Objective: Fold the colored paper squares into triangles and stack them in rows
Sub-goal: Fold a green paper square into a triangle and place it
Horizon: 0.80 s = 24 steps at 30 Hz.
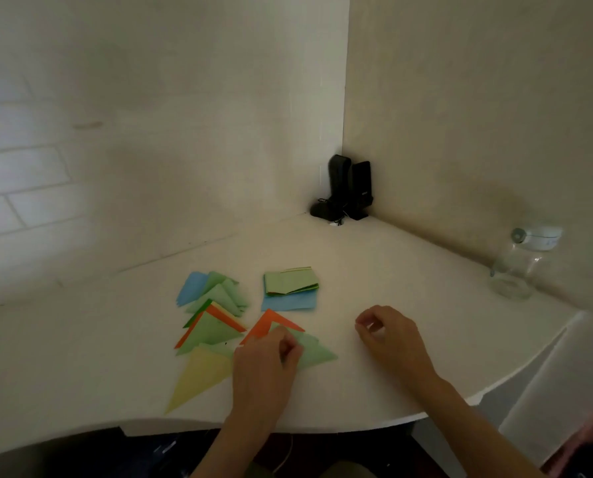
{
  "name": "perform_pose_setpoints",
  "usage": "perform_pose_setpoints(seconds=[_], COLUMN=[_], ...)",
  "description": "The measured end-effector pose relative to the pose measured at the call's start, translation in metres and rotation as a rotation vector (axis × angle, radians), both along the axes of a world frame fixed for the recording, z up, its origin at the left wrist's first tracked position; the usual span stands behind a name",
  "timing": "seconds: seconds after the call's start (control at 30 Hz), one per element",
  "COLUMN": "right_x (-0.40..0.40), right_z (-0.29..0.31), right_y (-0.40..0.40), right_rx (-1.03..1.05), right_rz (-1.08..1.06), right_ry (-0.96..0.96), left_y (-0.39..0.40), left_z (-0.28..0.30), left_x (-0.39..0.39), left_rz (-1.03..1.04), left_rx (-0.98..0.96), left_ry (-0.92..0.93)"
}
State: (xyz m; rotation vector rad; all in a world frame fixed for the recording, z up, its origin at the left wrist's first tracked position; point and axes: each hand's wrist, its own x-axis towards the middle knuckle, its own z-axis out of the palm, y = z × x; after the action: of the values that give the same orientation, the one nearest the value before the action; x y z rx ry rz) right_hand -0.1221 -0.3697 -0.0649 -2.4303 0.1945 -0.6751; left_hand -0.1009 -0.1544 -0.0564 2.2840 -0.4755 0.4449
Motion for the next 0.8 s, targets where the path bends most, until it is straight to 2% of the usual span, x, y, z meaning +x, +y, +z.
perform_pose_setpoints(seconds=[0.13,0.23,0.37,0.57,0.63,0.8], right_x=[0.039,0.072,0.110,0.134,0.134,0.129], right_z=[0.011,0.018,0.021,0.016,0.011,0.007], right_y=[0.024,0.037,0.052,0.061,0.058,0.049], right_rx=[-0.055,-0.111,-0.220,-0.362,-0.358,-0.338], right_rz=[0.103,0.151,0.195,0.132,0.109,0.065], right_ry=[-0.060,-0.049,0.071,0.351,0.352,0.218], left_y=[0.016,0.023,0.027,0.028,0.029,0.027], left_z=[-0.008,-0.007,-0.009,-0.002,0.003,0.011], left_x=[0.011,0.020,0.032,0.048,0.063,0.086], left_rz=[0.036,0.028,-0.028,-0.011,0.024,0.056], left_rx=[0.042,0.053,0.032,-0.023,-0.027,-0.024], left_ry=[0.043,0.009,-0.011,-0.089,-0.069,-0.036])
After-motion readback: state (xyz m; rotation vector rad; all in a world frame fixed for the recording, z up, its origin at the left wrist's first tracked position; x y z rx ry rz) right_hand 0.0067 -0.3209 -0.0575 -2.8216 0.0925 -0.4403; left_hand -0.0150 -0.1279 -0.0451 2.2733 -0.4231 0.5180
